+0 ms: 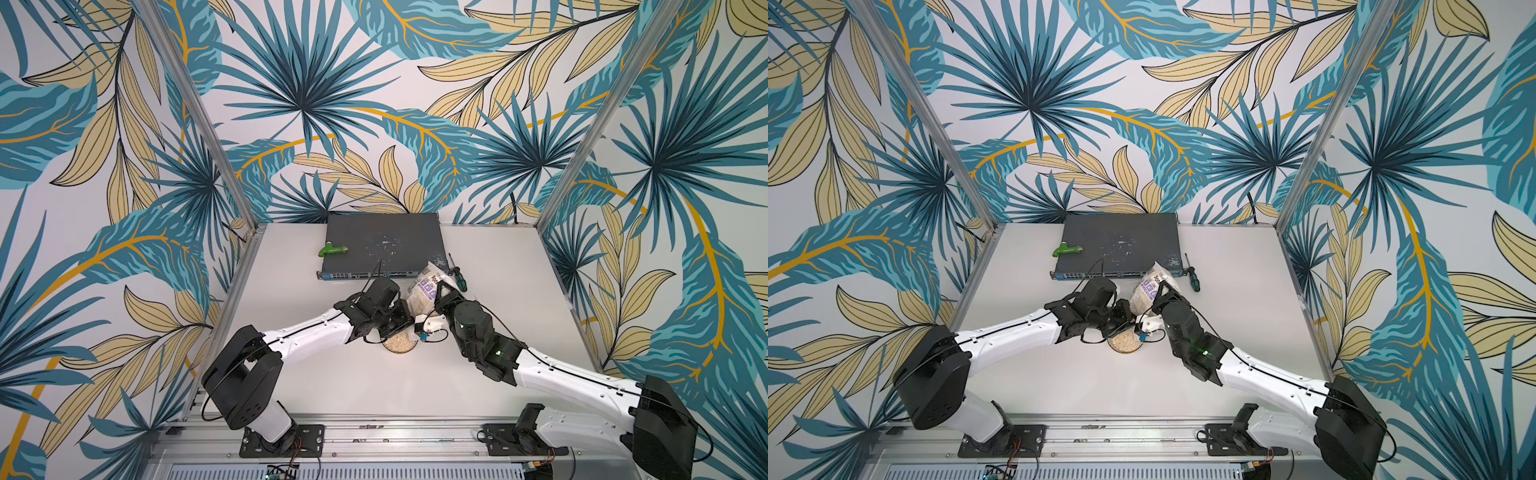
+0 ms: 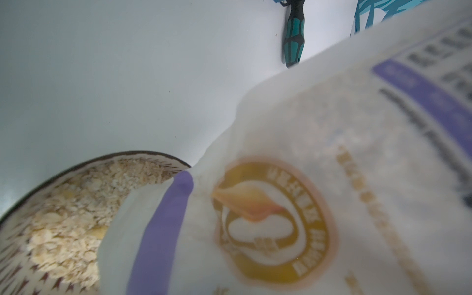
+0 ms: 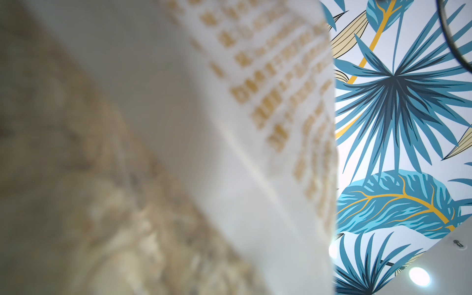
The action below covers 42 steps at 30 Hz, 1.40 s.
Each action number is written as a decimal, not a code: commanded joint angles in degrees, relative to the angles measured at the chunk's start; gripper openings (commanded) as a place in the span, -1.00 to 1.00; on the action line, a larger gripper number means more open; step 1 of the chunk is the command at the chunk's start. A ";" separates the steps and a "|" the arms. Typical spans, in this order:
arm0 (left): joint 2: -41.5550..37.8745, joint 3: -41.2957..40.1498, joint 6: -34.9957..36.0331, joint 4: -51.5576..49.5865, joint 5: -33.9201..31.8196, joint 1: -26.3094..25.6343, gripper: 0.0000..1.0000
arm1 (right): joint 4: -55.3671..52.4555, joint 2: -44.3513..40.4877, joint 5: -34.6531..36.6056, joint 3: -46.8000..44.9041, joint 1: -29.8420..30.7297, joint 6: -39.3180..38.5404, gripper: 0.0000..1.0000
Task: Pour the oats into the breakfast bowl
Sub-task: Pour the oats into the bowl.
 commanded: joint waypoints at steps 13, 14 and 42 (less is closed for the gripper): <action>0.90 -0.22 -0.30 -7.29 -2.51 -0.27 -1.00 | 21.39 -8.35 0.50 1.94 0.75 8.76 -1.00; 0.94 -0.10 -0.34 -7.36 -2.47 -0.24 -1.00 | 21.46 -8.77 0.68 1.19 0.65 9.17 -1.00; 2.52 4.69 1.11 -11.07 -3.26 -0.31 -1.00 | 16.73 -17.05 4.99 -13.95 -1.77 27.23 -1.00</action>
